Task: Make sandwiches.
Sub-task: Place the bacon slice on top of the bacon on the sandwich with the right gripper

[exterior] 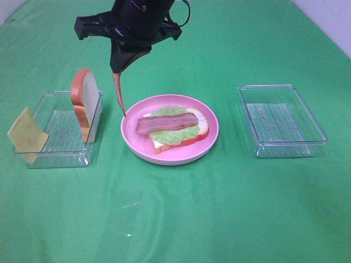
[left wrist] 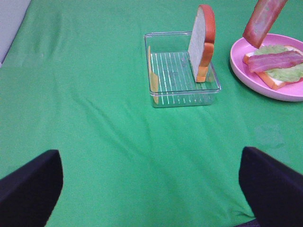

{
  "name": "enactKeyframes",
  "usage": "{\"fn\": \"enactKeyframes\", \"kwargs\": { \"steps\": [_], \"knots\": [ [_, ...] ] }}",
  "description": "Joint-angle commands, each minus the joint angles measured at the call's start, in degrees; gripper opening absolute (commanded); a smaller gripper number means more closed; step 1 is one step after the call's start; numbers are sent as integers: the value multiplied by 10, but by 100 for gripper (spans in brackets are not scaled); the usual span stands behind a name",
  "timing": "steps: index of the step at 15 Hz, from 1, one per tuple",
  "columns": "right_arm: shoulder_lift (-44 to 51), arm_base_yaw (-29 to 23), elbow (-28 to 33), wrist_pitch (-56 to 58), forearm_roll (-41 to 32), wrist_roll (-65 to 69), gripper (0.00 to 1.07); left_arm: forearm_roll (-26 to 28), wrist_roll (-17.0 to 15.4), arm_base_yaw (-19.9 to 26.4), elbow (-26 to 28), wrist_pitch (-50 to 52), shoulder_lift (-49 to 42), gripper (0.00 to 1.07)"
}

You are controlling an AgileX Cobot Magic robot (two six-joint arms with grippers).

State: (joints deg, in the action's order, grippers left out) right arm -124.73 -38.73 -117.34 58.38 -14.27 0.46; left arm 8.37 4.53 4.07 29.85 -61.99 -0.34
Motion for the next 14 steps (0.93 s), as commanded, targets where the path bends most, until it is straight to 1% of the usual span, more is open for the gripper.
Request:
{"fn": "enactKeyframes", "kwargs": {
  "steps": [1, 4, 6, 8, 10, 14],
  "knots": [
    [-19, 0, -1, -3, -3, -23, 0, 3, -2, 0, -2, 2, -7, 93],
    [-41, 0, -1, -1, 11, -34, 0, 3, -2, 0, -2, 2, -7, 93],
    [-62, 1, -1, 2, 71, -14, 0, 3, -2, 0, -2, 2, -7, 93],
    [-77, 1, -1, 7, 178, 42, 0, 3, -2, 0, -2, 2, -7, 93],
    [-88, 1, -1, 18, 235, 68, 0, 3, -2, 0, -2, 2, -7, 93],
    [-101, 1, -1, 32, 277, 66, 0, 3, -2, 0, -2, 2, -7, 93]
  ]
}}
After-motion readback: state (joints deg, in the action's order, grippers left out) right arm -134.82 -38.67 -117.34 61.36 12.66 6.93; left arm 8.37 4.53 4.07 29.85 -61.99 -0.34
